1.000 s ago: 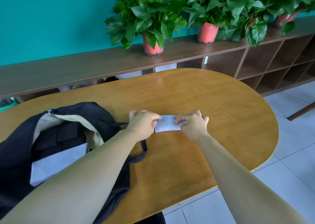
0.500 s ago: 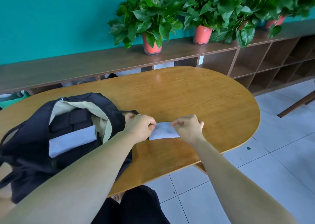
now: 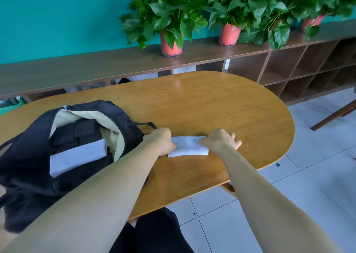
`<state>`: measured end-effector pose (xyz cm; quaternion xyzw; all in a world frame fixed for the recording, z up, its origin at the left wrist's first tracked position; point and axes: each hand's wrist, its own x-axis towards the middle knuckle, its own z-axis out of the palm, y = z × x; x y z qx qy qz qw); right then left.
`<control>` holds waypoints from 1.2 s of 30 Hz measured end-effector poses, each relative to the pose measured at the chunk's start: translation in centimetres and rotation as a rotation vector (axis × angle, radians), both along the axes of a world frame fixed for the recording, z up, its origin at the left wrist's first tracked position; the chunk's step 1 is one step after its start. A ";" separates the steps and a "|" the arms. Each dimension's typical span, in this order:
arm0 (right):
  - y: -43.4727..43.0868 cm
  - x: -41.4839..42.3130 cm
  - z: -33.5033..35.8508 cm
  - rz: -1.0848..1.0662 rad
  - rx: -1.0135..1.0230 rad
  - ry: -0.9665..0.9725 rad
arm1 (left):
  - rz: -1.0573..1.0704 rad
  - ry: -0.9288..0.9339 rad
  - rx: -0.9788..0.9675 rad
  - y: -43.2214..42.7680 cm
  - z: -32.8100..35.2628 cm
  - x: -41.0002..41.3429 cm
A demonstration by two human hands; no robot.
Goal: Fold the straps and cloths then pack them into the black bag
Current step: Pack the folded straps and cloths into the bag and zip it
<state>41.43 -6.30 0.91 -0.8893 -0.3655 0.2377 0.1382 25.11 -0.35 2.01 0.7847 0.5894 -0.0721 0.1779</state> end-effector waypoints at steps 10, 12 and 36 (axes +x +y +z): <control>-0.5 -0.1 -0.3 0.037 0.080 0.011 | 0.016 -0.108 -0.015 0.0 0.3 0.0; -0.8 -0.2 -0.1 0.021 0.129 0.032 | 0.034 -0.182 -0.032 -0.3 0.6 -0.4; 1.3 -17.5 8.7 0.287 0.382 0.069 | 0.206 -0.517 0.033 -1.8 8.8 -21.6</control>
